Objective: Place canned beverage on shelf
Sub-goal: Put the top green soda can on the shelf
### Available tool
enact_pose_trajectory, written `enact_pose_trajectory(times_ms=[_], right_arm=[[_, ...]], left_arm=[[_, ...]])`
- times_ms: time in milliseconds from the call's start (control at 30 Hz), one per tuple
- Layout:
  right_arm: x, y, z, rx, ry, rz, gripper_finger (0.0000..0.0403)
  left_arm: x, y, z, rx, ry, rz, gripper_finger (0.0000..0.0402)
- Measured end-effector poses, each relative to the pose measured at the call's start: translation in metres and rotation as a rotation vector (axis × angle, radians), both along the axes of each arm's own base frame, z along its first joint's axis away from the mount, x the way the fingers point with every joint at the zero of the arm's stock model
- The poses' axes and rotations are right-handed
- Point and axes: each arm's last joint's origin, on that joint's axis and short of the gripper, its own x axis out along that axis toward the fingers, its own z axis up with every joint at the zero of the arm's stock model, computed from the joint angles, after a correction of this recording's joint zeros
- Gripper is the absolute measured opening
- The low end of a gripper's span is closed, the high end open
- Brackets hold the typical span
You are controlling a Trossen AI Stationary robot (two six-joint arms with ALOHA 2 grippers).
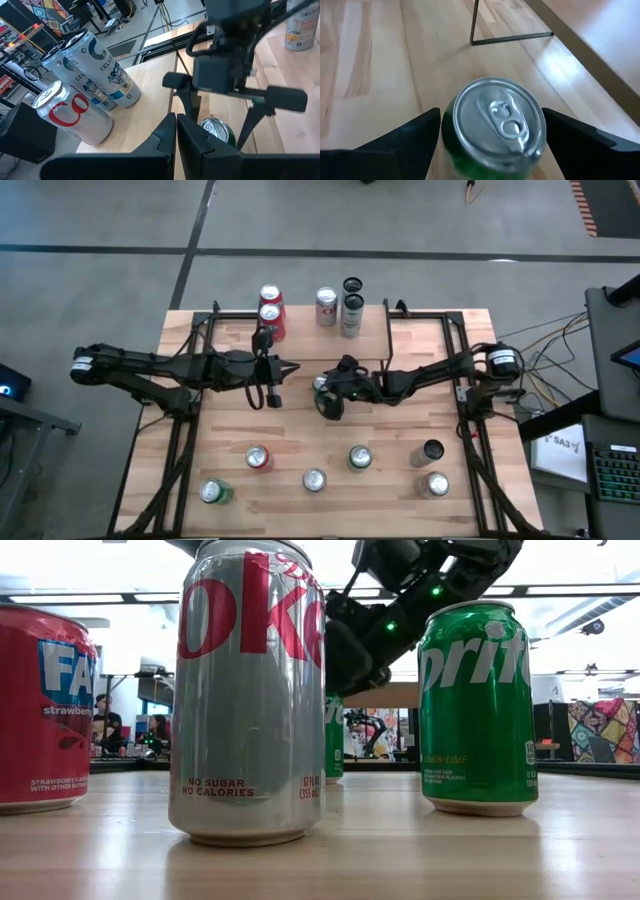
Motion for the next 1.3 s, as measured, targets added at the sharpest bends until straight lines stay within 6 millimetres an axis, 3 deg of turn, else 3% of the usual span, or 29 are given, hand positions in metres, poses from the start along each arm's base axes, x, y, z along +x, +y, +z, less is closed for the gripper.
enact_pose_trajectory(times_ms=[267, 433, 700, 1033, 1300], right_arm=[[0.01, 0.0, -0.005, 0.017, 0.014, -0.011, 0.0322], [0.01, 0.0, -0.005, 0.038, 0.005, -0.02, 0.0284], [0.005, 0.002, 0.005, 0.133, -0.016, -0.002, 0.0284], [0.001, 0.015, 0.067, 0.189, -0.056, 0.046, 0.0284], [0.012, 0.013, 0.128, 0.192, -0.088, 0.023, 0.0284]], left_arm=[[0.0, 0.0, 0.0, 0.0, 0.001, -0.001, 0.0], [0.0, 0.0, 0.0, 0.004, -0.003, -0.003, 0.0], [-0.013, 0.001, 0.016, 0.037, -0.1, -0.017, 0.0], [-0.07, 0.005, 0.023, 0.102, -0.44, -0.02, 0.0], [-0.104, 0.007, 0.02, 0.123, -0.515, -0.015, 0.0]])
